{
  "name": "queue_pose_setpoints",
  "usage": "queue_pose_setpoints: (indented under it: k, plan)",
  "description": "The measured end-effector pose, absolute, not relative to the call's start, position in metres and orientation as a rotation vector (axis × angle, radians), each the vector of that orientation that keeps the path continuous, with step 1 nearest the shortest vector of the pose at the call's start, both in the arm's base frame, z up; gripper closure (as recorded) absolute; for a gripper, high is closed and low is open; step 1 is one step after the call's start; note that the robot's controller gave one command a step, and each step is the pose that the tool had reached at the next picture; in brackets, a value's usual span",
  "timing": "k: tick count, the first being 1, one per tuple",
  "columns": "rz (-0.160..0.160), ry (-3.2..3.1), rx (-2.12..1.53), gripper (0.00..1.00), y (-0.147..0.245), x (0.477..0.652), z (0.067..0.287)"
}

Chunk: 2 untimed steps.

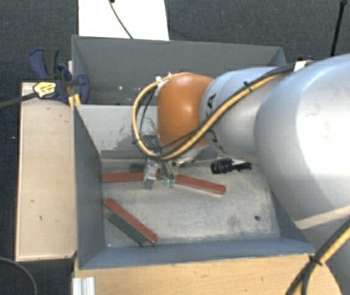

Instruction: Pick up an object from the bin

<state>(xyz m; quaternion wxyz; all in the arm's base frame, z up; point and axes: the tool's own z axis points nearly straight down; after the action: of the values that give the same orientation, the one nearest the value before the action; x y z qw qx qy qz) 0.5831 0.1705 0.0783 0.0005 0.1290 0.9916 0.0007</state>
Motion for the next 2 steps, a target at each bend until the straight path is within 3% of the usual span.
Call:
queue_pose_setpoints:
  k: [1, 2]
  plan:
    - [0.002, 3.114, 0.410, 0.00, 0.170, 0.583, 0.078]
    - [0.001, 3.105, 0.483, 0.00, 0.157, 0.584, 0.071]
